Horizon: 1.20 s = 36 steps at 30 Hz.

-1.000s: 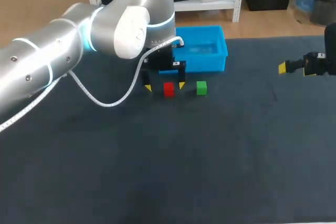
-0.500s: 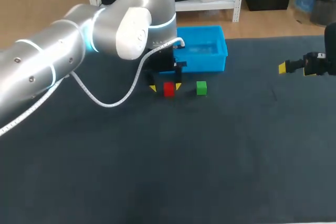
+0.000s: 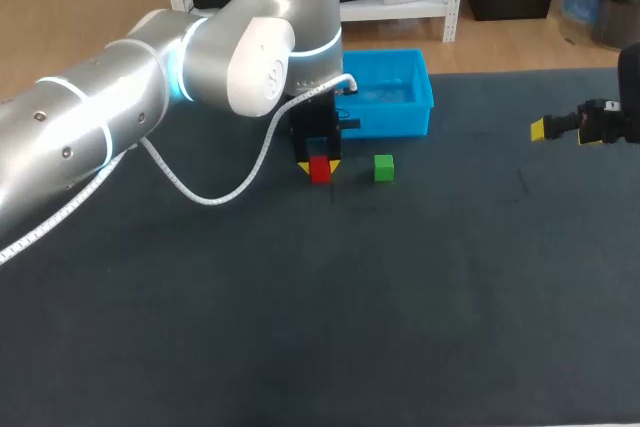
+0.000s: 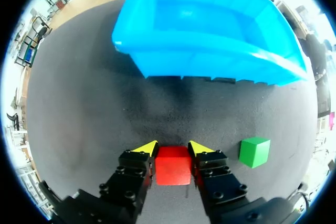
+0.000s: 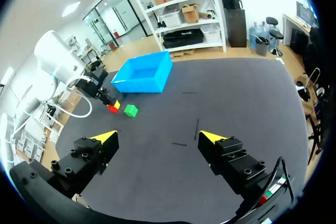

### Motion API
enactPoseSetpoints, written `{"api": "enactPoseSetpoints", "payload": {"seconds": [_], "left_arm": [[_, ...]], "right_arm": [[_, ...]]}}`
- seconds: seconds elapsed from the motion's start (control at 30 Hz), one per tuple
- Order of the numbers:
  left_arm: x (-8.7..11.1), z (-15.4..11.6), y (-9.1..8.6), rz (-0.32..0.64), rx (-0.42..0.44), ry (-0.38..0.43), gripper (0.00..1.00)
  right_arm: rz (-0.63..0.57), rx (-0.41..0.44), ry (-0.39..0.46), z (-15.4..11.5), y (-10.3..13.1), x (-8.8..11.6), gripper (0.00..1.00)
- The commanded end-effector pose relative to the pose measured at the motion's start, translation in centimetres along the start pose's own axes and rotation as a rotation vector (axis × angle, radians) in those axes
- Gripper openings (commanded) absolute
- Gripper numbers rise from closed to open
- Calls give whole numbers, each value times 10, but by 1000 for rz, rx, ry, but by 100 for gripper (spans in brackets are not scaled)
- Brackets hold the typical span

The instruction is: Use the left arm to pick the red cube and place it into the blue plastic box first, then use the right arm to grasp the green cube and put it into the same blue plastic box after the first action is fully finished.

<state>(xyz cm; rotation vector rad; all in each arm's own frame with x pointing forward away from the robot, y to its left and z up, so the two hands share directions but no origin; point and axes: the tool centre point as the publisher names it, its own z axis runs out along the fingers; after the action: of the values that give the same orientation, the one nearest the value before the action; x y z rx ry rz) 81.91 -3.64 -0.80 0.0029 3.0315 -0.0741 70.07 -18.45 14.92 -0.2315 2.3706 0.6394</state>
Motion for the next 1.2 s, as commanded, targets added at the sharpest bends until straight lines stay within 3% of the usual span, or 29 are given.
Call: {"api": "enactPoseSetpoints", "payload": {"seconds": [0.03, 0.27, 0.5, 0.87, 1.2], "left_arm": [[-2, -5, -1, 5, -3, -5, 0], [-5, -24, 2, 16, 17, -34, 0], [-12, -66, 4, 64, 41, -78, 0], [-9, -127, 12, 147, 124, -213, 0], [1, -142, 22, 205, 148, -266, 0]], "right_arm": [[0, -1, 1, 0, 0, 0, 100], [0, -1, 1, 0, 0, 0, 100], [0, -1, 1, 0, 0, 0, 100], [0, -1, 1, 0, 0, 0, 100], [0, -1, 1, 0, 0, 0, 100]]}}
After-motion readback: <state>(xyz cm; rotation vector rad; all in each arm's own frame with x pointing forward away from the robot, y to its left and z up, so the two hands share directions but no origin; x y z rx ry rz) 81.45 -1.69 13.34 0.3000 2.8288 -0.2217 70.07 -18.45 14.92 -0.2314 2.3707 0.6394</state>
